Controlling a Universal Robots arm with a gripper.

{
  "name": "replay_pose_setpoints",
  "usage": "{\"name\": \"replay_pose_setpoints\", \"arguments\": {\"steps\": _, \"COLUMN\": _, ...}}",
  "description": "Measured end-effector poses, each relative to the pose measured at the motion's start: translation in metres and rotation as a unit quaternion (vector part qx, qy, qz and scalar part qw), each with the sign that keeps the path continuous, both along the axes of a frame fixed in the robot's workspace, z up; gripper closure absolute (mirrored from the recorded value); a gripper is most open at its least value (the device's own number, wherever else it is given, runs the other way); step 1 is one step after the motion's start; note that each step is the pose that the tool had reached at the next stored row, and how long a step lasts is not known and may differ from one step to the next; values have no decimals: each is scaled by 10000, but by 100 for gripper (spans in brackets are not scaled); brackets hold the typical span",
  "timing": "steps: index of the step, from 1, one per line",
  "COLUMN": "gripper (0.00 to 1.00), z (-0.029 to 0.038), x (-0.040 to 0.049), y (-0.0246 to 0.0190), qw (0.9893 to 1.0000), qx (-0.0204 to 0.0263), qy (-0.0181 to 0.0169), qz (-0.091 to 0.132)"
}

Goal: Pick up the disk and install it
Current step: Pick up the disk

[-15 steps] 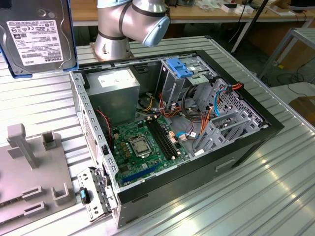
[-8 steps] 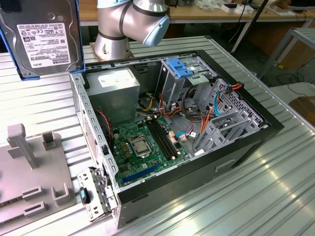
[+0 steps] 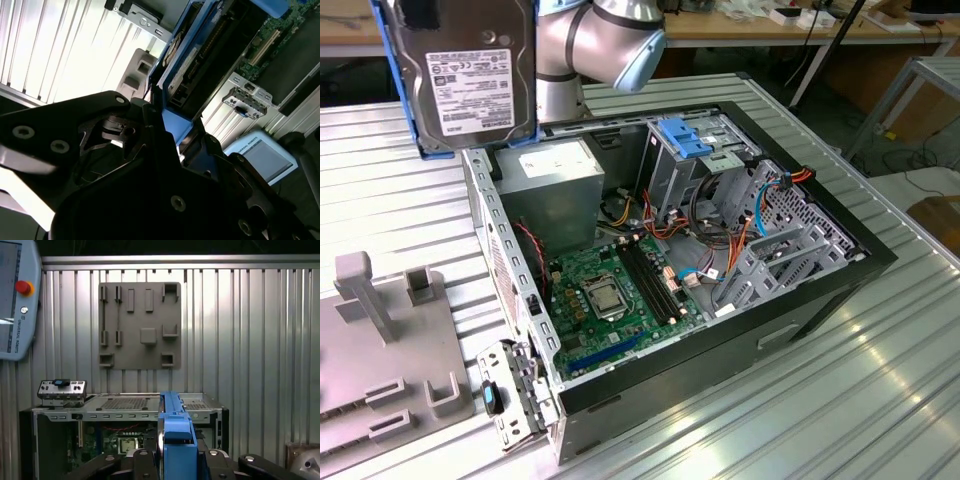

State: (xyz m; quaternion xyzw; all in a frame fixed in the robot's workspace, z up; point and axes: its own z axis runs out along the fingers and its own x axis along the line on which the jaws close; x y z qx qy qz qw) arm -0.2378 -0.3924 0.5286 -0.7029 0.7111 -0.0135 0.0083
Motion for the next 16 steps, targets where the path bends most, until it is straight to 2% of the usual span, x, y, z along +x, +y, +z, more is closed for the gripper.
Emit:
{"name": "replay_pose_setpoints", "arguments": {"steps": 1, "gripper": 63, "z": -3, "x": 84, "y": -5, "qw": 10000, "qx": 0, "qy": 0, "qz": 1}}
{"name": "replay_pose_setpoints", "arguments": {"steps": 6, "gripper": 63, "z": -8, "x": 266, "y": -45, "qw": 10000, "qx": 0, "qy": 7, "qz": -1}}
{"name": "replay_pose_setpoints", "arguments": {"steps": 9, "gripper": 63, "z": -7, "x": 290, "y": -49, "qw": 10000, "qx": 0, "qy": 12, "qz": -1}}
{"name": "replay_pose_setpoints", "arguments": {"steps": 16, "gripper": 63, "z": -13, "x": 593, "y": -53, "qw": 10000, "qx": 0, "qy": 21, "qz": -1}}
